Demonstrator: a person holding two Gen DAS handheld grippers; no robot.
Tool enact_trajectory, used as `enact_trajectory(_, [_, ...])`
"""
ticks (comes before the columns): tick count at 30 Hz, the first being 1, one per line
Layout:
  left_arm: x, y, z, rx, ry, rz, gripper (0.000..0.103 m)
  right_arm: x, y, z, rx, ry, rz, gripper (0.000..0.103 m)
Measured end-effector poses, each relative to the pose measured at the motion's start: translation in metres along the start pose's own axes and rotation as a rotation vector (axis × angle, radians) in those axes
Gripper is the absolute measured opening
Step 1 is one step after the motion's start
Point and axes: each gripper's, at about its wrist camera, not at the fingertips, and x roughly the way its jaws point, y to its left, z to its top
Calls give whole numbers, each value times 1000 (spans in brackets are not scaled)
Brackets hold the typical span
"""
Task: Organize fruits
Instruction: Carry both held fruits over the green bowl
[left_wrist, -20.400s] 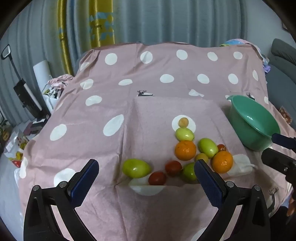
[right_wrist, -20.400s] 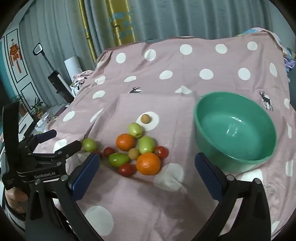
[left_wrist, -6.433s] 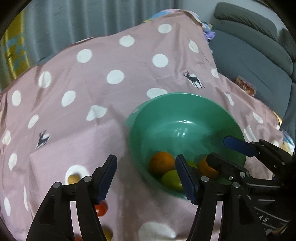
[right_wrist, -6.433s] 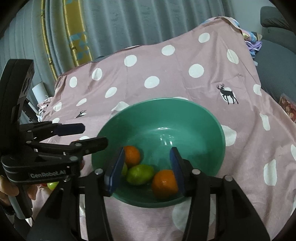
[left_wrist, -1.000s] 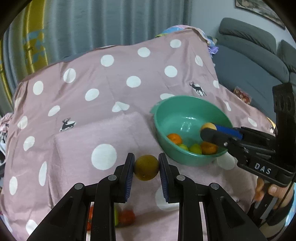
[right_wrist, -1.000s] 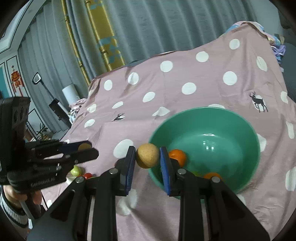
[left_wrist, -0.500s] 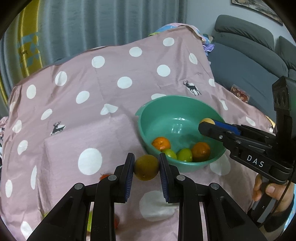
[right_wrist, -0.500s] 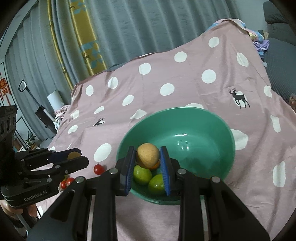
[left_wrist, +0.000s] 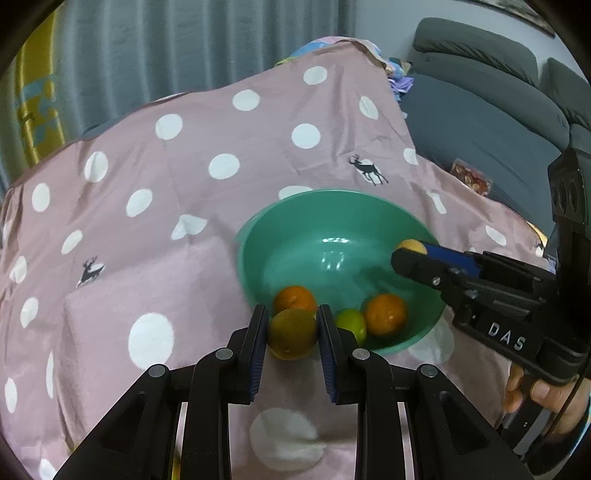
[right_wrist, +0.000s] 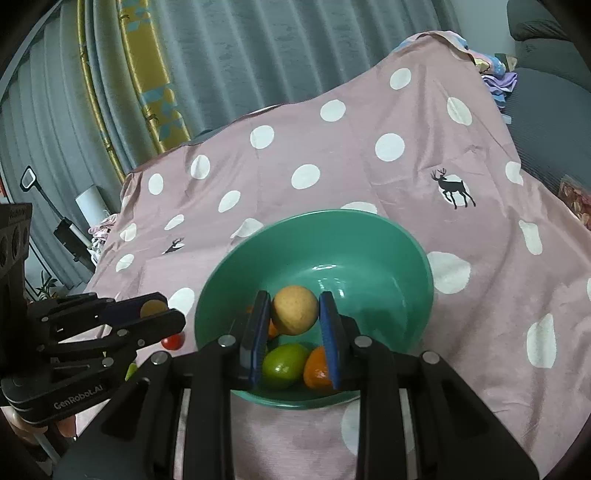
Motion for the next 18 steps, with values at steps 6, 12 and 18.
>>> enact_trajectory(6, [11,-13,10,37,-7,-14,26,3,-5,-1,-1,10,-27,28])
enact_trajectory(12, [24,-18,11,39,11,-17,26,6,-10,-1,-1,19,-44,28])
enact_trajectory(18, [34,-20,10,45,30,-13,26,8,-10,-3,-7,27,-57,28])
